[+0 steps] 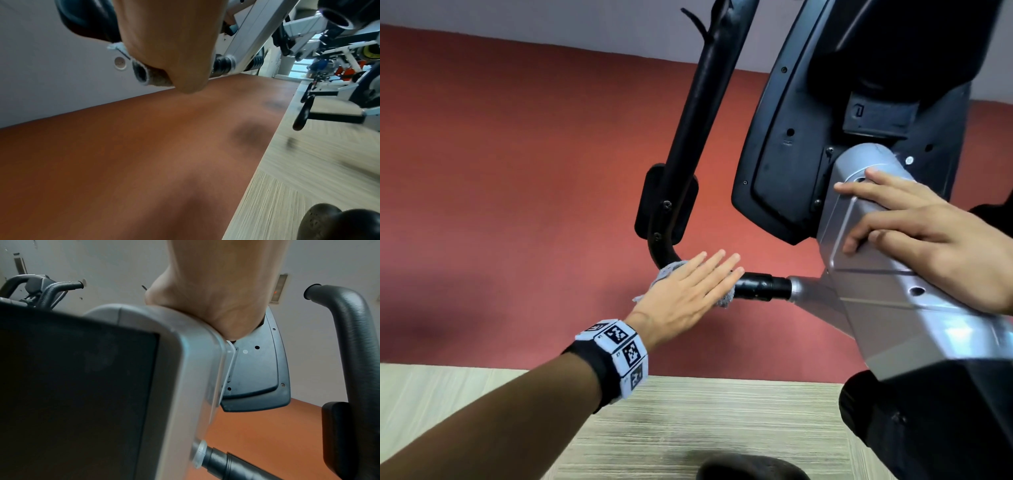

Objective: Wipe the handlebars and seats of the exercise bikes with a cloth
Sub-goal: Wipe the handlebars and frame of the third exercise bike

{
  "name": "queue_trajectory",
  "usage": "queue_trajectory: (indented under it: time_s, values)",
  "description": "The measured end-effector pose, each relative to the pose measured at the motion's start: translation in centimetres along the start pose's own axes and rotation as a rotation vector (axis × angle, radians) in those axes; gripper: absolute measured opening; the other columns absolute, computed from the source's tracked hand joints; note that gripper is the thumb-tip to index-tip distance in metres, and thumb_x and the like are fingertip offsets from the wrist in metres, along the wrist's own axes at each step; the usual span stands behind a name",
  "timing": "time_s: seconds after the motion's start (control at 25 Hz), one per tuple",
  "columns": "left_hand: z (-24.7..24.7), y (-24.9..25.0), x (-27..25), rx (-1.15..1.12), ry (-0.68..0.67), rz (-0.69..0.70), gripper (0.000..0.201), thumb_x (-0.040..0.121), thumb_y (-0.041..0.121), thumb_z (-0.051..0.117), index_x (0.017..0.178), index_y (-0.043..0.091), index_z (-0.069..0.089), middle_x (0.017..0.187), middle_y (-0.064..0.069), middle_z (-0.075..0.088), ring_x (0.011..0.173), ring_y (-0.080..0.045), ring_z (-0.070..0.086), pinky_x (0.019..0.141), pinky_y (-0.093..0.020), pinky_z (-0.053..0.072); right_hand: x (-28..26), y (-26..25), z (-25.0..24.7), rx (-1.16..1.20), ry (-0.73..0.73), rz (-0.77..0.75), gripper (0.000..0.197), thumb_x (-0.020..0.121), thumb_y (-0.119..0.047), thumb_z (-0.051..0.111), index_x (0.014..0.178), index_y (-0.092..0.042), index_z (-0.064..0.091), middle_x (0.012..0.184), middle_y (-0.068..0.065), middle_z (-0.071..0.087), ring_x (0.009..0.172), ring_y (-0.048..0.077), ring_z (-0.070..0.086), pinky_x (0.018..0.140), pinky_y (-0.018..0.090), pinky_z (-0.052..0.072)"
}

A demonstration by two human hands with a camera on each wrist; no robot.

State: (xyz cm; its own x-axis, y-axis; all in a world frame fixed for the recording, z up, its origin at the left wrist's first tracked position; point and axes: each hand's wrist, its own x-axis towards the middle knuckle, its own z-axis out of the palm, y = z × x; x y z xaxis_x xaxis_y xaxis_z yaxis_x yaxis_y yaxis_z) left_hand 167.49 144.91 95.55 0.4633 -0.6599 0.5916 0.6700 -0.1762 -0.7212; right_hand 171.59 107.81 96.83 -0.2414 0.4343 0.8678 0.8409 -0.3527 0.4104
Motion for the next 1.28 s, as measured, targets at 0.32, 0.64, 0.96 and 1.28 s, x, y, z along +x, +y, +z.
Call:
queue_trajectory:
  time_s: [0.32,0.64,0.96,1.28]
  values:
    - [-1.4,-4.0,-2.4,-0.066,-0.026,0.127,0.065,0.098,0.001,-0.005,0.161,0.001,0.013,0.165,-0.018,0.027,0.152,-0.031,0.029,0.124,-0.044,0.02,0.1,-0.2,-0.1,-0.002,-0.001,0.01,0.033,0.091,-0.029,0.042,0.095,-0.045,0.07,0.155,-0.034,0.034,0.149,-0.012,0.006,0.111,0.002,0.001]
    - [-1.4,3.3,5.1,-0.321,-0.012,-0.125,0.078,0.103,0.054,0.037,0.161,0.005,0.017,0.161,-0.016,0.034,0.143,-0.033,0.041,0.118,-0.044,0.035,0.1,-0.5,-0.2,-0.016,-0.024,0.009,0.034,0.091,-0.028,0.042,0.088,-0.041,0.073,0.158,-0.025,0.035,0.15,-0.012,0.005,0.112,0.002,0.001]
    - [-0.1,3.6,5.9,-0.269,0.047,-0.104,0.067,0.103,0.038,0.033,0.159,0.005,0.021,0.161,-0.015,0.035,0.143,-0.035,0.041,0.118,-0.046,0.034,0.1,0.1,-0.2,0.006,-0.053,0.028,0.032,0.091,-0.031,0.041,0.098,-0.044,0.07,0.158,-0.027,0.034,0.151,-0.011,0.005,0.113,0.003,0.001]
    - [-1.0,3.6,7.8,-0.453,-0.006,-0.267,0.078,0.102,0.063,0.021,0.155,0.008,0.036,0.147,-0.014,0.052,0.119,-0.033,0.057,0.106,-0.044,0.042,0.1,0.0,-0.2,0.018,-0.05,0.038,0.033,0.09,-0.033,0.041,0.091,-0.039,0.074,0.158,-0.027,0.034,0.15,-0.011,0.005,0.113,0.004,0.002]
